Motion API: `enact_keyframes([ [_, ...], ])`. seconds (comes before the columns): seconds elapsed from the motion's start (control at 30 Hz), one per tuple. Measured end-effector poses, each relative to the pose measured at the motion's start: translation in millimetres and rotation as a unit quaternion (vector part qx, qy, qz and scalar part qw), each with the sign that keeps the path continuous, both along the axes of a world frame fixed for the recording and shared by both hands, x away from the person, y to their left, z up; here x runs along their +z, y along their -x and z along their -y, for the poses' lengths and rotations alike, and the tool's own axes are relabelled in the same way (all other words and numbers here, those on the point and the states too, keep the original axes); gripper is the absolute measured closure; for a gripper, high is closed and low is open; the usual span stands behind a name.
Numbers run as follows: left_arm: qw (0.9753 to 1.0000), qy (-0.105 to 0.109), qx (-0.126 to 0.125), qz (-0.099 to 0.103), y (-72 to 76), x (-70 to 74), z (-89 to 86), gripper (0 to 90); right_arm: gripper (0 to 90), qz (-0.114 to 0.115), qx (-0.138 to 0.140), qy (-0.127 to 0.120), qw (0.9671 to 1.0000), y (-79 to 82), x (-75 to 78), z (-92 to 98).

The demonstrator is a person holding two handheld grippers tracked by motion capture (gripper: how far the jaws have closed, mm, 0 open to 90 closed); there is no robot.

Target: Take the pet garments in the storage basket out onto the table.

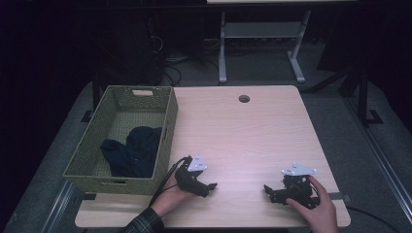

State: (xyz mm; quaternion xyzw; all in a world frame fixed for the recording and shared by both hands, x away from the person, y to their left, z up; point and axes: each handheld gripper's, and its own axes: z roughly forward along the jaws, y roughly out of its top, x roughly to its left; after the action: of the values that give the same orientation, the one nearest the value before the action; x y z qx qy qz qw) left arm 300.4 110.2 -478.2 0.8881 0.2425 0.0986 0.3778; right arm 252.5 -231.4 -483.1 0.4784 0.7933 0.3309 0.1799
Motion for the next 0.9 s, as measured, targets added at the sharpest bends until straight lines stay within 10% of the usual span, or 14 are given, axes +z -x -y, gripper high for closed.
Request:
enact_keyframes([
  [0.9,0.9996,-0.009,0.017,-0.022,-5.9,8.0,-2.2,13.7,0.0,0.000,-0.001,0.000,1.0000,0.1,0.0,0.0],
])
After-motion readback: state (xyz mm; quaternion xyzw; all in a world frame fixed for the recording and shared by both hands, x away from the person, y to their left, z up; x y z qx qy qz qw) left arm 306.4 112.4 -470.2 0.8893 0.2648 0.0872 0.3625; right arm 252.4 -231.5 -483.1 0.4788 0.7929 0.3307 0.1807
